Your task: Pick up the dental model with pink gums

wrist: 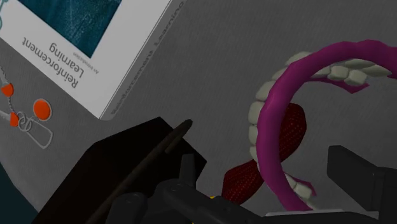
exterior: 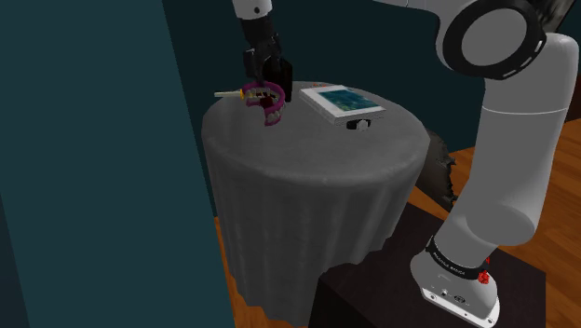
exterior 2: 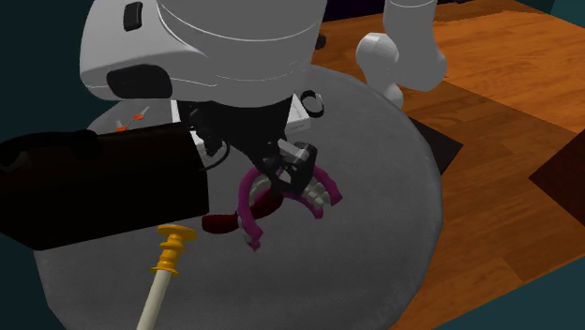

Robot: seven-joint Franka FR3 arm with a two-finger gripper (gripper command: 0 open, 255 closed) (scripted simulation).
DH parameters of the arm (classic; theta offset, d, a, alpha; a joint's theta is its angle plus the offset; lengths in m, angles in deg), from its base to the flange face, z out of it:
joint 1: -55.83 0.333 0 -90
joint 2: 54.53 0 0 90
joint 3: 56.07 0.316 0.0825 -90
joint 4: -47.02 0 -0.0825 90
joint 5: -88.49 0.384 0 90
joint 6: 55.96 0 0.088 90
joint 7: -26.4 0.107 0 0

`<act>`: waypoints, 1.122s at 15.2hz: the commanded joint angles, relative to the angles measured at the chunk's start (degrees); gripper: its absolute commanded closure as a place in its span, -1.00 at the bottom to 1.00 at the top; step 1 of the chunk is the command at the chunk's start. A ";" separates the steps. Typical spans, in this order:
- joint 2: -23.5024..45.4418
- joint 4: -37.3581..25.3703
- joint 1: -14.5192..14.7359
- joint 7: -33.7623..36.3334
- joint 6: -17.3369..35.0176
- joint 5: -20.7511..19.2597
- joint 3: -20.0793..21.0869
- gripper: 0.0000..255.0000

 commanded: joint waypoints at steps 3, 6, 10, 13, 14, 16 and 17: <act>-1.01 4.46 -0.53 0.59 3.49 0.33 -0.05 -1.00; -1.44 6.30 -0.72 0.84 4.89 0.47 -0.06 -1.00; -1.33 6.17 -0.66 0.91 4.85 0.45 -0.04 1.00; -1.39 6.23 -0.68 0.90 4.86 0.46 -0.04 1.00; -1.45 6.30 -0.66 0.93 4.85 0.48 -0.03 1.00; -1.42 6.27 -0.72 0.84 4.88 0.47 -0.07 1.00; -1.17 5.15 -0.61 0.68 4.01 0.39 -0.05 1.00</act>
